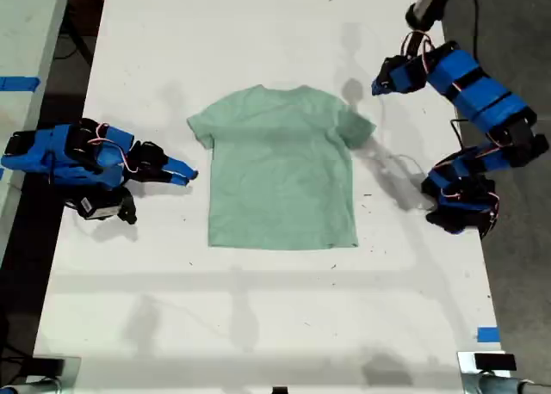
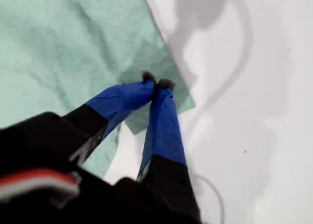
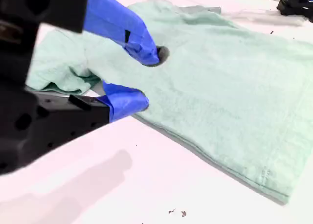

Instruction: Fold t shirt

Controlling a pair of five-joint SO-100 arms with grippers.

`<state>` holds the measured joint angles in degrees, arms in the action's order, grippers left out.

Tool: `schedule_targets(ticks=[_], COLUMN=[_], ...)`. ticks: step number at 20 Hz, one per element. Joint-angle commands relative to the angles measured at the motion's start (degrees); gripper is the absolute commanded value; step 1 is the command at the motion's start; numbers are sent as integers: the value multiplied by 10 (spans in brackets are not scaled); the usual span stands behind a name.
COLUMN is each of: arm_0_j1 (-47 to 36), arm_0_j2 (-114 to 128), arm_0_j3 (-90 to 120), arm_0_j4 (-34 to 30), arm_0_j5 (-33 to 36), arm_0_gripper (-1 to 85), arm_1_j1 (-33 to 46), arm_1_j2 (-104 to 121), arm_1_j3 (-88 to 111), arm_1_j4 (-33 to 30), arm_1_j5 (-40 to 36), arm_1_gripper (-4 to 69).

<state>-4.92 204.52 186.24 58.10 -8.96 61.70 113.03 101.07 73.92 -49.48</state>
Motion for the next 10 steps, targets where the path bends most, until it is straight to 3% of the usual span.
schedule_targets(ticks=[1, 4, 7, 10], arm_0_j1=[2, 2, 2, 2], arm_0_j2=[1, 1, 1, 1], arm_0_j3=[25, 25, 25, 25], arm_0_j4=[3, 3, 3, 3], arm_0_j5=[-5, -5, -5, -5], arm_0_gripper=[112, 112, 112, 112], arm_1_j1=[43, 46, 23, -14], arm_1_j2=[-107, -147, -147, -104], arm_1_j3=[-40, 30, 97, 204], arm_1_j4=[39, -9, -58, -155], arm_1_j5=[44, 60, 94, 129], arm_1_gripper=[252, 299, 302, 299])
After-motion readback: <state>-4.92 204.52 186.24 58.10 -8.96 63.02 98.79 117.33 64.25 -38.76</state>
